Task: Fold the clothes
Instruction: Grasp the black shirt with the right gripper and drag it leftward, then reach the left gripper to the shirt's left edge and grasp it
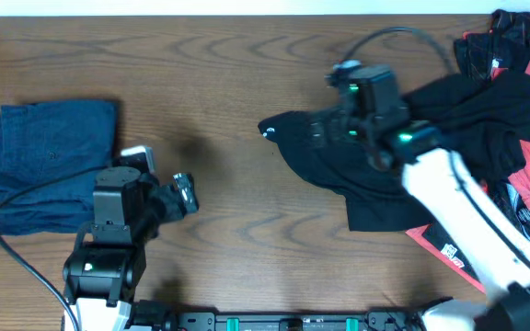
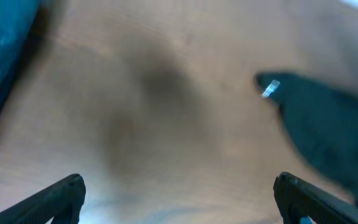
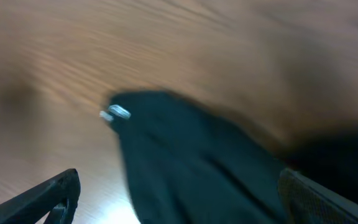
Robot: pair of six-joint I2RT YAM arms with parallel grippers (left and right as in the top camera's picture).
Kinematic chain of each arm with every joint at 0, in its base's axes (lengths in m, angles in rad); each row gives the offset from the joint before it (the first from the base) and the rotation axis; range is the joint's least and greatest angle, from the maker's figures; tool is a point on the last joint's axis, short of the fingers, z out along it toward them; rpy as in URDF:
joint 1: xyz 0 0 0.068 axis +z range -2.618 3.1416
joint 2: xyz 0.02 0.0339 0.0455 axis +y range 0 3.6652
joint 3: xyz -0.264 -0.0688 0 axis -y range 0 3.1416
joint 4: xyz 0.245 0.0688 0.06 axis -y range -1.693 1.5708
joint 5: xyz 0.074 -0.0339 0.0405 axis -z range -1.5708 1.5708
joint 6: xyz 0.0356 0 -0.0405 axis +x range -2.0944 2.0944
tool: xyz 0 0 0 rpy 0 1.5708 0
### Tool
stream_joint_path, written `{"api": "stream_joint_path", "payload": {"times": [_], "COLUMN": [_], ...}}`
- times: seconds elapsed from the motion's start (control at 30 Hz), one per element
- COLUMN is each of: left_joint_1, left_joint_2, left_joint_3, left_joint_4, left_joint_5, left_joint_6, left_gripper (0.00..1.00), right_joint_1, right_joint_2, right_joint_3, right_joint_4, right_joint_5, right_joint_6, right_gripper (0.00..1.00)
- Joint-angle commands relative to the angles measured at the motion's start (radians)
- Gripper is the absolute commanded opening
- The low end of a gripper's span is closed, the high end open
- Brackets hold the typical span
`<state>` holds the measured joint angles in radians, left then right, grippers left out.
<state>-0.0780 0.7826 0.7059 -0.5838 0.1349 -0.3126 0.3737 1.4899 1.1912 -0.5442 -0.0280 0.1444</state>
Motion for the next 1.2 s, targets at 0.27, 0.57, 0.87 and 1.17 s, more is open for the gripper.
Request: {"api": "stream_joint_path", "payload": {"times": [0.27,0.57,0.87,1.17], "left_joint_1": [-0.026,-0.172,-0.369,-0.543], "left_joint_2": [0.320,0.683,0.918,1.060], "left_joint_3": [0.018,0.018,0.018,0.018], "left_joint_4": [0.283,0.595,0.850,0.954], "left_joint_5": [0.243,0.363,0.327,0.209], "left_joint_6": [-0.202,-0.374,-0.449,-0.547], "left_gripper": [0.98,0.98,0.95,0.89], "right_joint_1": [-0.246,-0.351,-0.351,-0.351], "right_joint_2": [-0.192,-0.199,-0.199,-0.200], "right_joint_3": [0.015,0.015,0.015,0.015], "right_joint_4": [-0.332,-0.378,-0.387,-0.418], "right_joint_5": [0.208,0.170,0.169,0.170], "right_joint_6": [0.192,0.200,0.200,0.200], "right_gripper": [0.99,0.99,0.99,0.99]}}
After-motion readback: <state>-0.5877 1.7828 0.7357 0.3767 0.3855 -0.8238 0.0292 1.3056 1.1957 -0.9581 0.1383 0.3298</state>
